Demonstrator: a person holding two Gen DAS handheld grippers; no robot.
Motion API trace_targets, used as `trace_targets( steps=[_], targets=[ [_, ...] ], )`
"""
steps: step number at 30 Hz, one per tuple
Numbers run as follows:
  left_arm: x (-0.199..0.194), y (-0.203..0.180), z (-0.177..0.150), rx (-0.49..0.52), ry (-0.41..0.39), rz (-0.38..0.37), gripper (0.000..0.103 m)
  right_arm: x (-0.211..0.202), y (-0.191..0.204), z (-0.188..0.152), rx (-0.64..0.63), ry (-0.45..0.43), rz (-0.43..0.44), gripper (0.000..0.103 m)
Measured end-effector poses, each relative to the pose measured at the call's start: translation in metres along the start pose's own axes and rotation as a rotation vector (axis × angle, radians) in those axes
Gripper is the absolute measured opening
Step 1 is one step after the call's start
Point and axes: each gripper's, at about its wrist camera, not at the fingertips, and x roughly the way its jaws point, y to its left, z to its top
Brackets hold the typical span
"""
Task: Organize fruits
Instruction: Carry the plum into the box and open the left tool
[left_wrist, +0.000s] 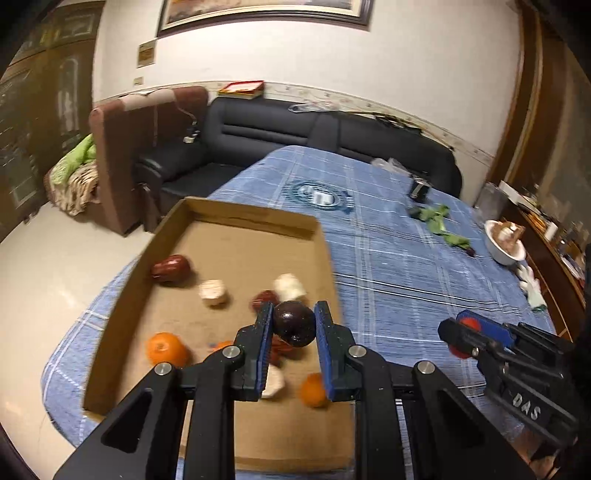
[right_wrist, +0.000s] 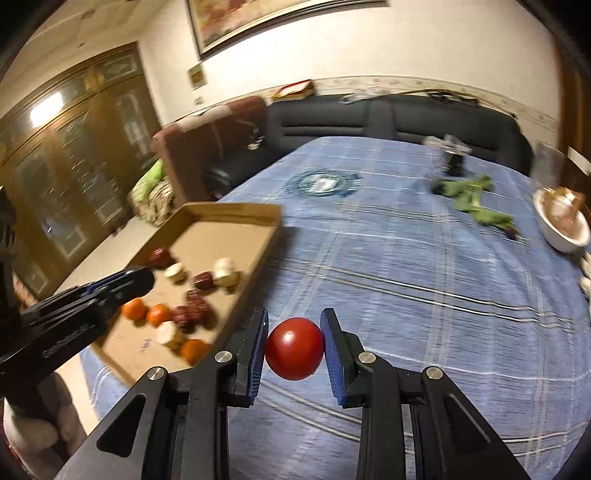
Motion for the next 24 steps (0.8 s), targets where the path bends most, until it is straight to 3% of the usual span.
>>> trace_targets(
  steps=[13,24],
  targets=[
    [0.015,0.064,-0.012,-0.082,0.034,0.097,0.022,0.045,0.07,-0.005,-0.133,0.079,0.081,0.033],
    [0.016,0.076,-0.014,-0.09,0.034,0.116,0.022,0.051,0.094,-0.014,-0.199,0.077,0.09,0.033]
  ],
)
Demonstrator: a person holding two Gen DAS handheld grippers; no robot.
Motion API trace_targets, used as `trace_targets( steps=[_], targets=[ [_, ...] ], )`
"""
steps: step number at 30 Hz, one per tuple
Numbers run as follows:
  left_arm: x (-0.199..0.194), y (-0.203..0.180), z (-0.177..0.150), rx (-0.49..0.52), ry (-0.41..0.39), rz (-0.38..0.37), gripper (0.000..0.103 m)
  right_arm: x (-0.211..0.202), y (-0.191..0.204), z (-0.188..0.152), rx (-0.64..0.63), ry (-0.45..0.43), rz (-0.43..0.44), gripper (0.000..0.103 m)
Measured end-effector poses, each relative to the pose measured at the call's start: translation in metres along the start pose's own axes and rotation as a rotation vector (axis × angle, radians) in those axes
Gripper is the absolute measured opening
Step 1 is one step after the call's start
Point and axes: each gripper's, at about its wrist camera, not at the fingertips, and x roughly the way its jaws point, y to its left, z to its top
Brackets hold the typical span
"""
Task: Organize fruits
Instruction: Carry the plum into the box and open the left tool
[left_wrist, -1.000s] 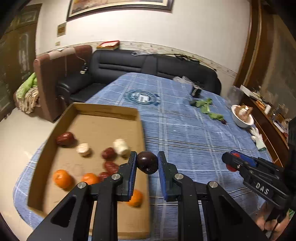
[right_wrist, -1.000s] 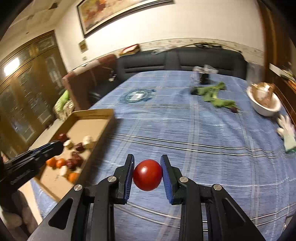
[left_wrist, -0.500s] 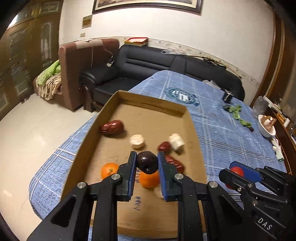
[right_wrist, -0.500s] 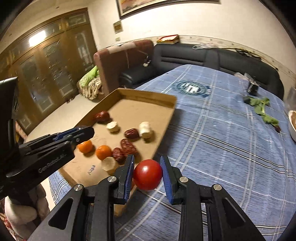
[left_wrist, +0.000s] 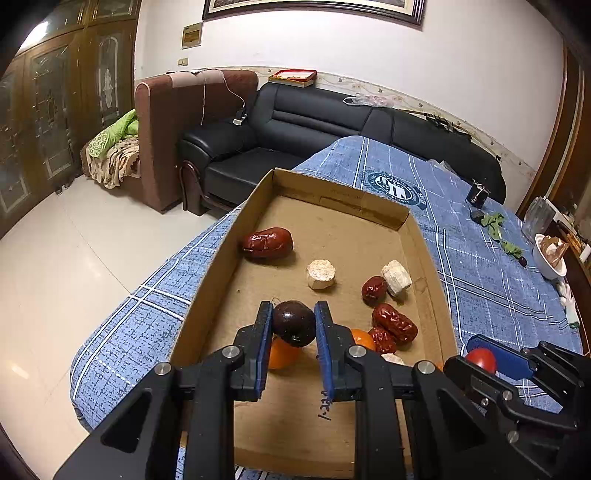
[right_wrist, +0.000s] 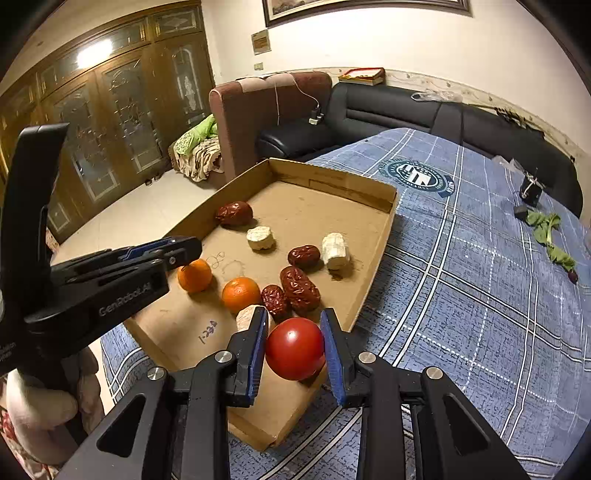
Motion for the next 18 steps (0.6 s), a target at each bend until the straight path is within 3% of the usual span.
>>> trace_targets(
  steps=[18],
  targets=[
    [0.011,-0.004,-0.006,0.042,0.028,0.03,0.022,0.026,0.021,-0.01,-0.058,0.066,0.074,0.033]
  ],
)
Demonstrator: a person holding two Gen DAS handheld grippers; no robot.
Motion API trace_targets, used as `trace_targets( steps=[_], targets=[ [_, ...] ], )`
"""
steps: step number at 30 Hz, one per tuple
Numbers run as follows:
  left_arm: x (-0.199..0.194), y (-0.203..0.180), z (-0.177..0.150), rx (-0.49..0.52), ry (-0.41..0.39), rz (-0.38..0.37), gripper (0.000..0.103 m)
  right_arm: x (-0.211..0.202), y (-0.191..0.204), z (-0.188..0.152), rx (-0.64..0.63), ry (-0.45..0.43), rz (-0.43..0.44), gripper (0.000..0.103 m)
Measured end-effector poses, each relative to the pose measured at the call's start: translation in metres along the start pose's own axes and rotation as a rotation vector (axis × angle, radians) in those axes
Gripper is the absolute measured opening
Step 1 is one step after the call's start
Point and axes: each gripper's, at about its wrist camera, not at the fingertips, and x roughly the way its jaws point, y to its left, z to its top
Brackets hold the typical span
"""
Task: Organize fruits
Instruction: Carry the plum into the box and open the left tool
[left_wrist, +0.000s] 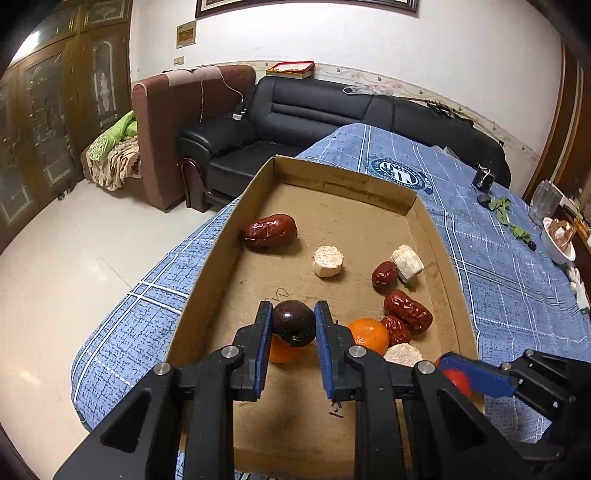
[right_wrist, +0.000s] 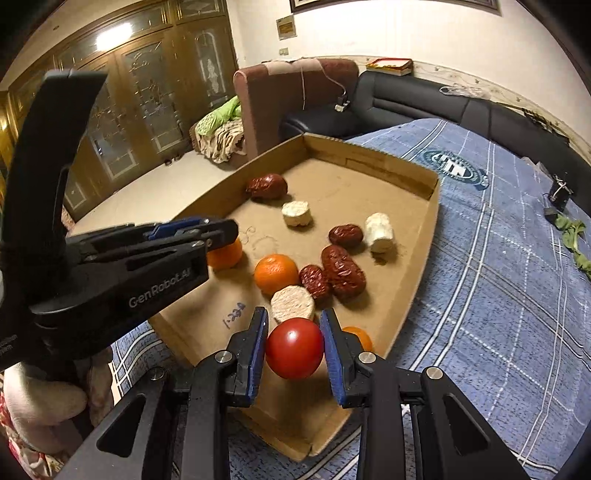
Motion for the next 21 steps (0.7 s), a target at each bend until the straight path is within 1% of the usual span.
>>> trace_targets(
  steps=[7,13,18,21],
  targets=[
    [0.007,0.003,0.007,-0.007,0.004,-0.002,0.022,0.009,0.002,-0.003,0.004,0.024,0.01,0.033],
    [0.022,-0.002,0.019,0.019,0.009,0.026,0.022,0.016,0.001,-0.003,-0.003,0.031,0.0,0.033],
    [0.035,-0.003,0.035,0.016,0.053,0.007,0.022,0.02,0.001,0.001,-0.022,0.026,-0.03,0.033],
    [0.048,-0.002,0.046,0.015,0.084,0.015,0.022,0.025,-0.004,0.007,-0.024,0.024,-0.057,0.033]
  ],
)
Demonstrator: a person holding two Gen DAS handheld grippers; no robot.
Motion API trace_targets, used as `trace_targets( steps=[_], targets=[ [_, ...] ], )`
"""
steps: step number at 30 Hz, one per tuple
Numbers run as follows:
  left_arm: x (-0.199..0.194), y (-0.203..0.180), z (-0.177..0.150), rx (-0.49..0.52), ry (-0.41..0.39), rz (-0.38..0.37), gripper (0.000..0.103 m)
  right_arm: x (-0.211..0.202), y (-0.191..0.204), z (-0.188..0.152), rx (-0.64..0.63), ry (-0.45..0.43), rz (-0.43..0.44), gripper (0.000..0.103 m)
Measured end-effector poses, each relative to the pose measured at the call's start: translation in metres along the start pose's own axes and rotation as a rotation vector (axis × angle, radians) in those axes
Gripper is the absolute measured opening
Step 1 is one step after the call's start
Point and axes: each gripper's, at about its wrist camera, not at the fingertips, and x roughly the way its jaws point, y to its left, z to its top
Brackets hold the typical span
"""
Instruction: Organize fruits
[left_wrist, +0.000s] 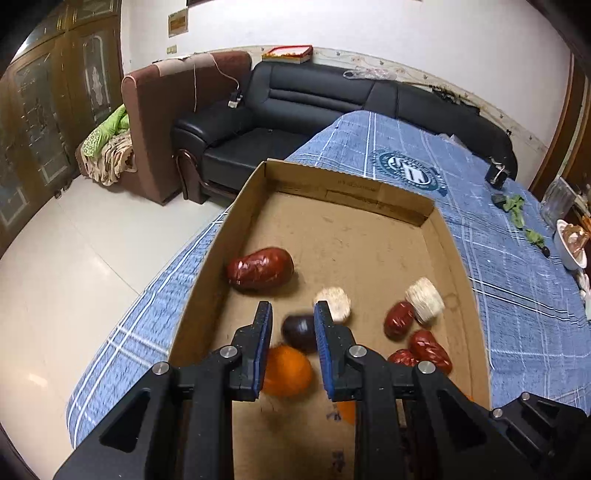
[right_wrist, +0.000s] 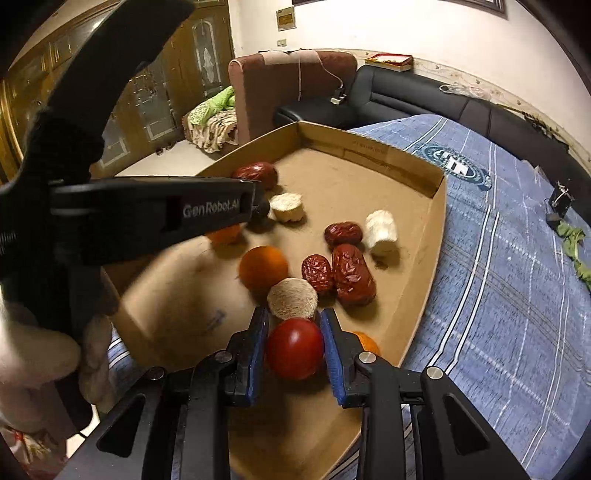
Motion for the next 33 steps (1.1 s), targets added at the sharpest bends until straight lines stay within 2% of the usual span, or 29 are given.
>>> trace_targets(
  steps=[5,8,11,14,23,27,30,31,33],
  targets=[
    [0.01,0.005,0.008,-0.014,0.03,-0.02,0.022,0.01,-0.012,0.013,0.026,-0.004,-0.045,0.033],
    [-0.002,0.012,0.004,-0.029,0.006,-0.048,0.022,0.007,-0.016,0.015,0.059,-0.004,-0.013,0.033],
    [-0.019,0.018,-0.006,-0.041,-0.003,-0.09,0.022,0.0,-0.007,0.01,0.032,-0.005,0.028,0.033],
    [-0.034,0.02,-0.021,-0.03,-0.015,-0.095,0.022,-0.003,0.002,0.004,0.016,0.009,0.075,0.033],
    [-0.038,0.029,-0.051,-0.042,-0.033,-0.115,0.024,0.0,0.014,-0.005,-0.009,0.01,0.085,0.034],
    [-0.039,0.035,-0.053,-0.078,-0.031,-0.113,0.055,-0.005,0.017,-0.006,-0.03,-0.004,0.056,0.038],
    [-0.039,0.04,-0.054,-0.104,-0.018,-0.128,0.059,-0.01,0.019,-0.006,-0.04,-0.018,0.049,0.045],
    [-0.04,0.042,-0.054,-0.119,-0.012,-0.141,0.064,-0.013,0.019,-0.006,-0.041,-0.026,0.046,0.047],
    [-0.042,0.047,-0.054,-0.148,-0.006,-0.175,0.067,-0.019,0.019,-0.006,-0.038,-0.038,0.051,0.049]
  ],
)
